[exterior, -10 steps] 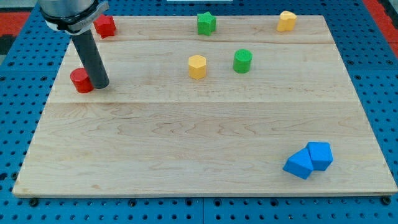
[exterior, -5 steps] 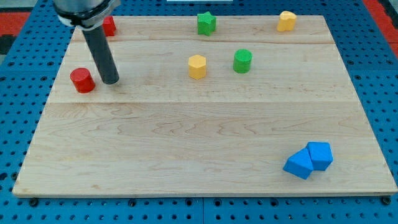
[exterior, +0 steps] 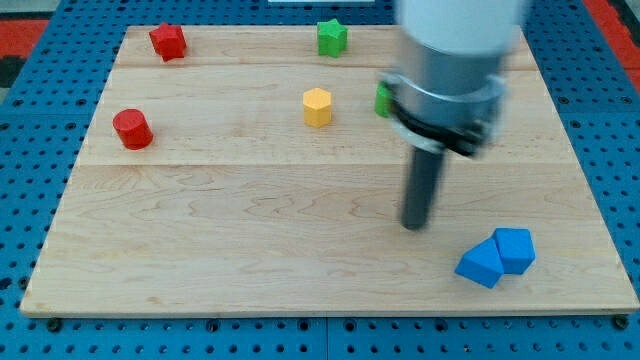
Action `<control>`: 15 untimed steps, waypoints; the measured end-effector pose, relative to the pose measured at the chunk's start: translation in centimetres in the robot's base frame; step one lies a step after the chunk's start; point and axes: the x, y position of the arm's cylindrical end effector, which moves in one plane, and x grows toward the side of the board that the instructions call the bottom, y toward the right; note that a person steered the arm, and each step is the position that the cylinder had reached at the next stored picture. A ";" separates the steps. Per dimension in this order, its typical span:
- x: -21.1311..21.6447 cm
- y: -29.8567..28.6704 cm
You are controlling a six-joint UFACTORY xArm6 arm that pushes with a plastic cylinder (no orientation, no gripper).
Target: Move the blue cube to the center right of the board
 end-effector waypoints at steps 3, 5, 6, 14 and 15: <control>6.0 8.5; 4.5 10.0; -2.0 9.4; -10.5 3.6; -10.2 -2.1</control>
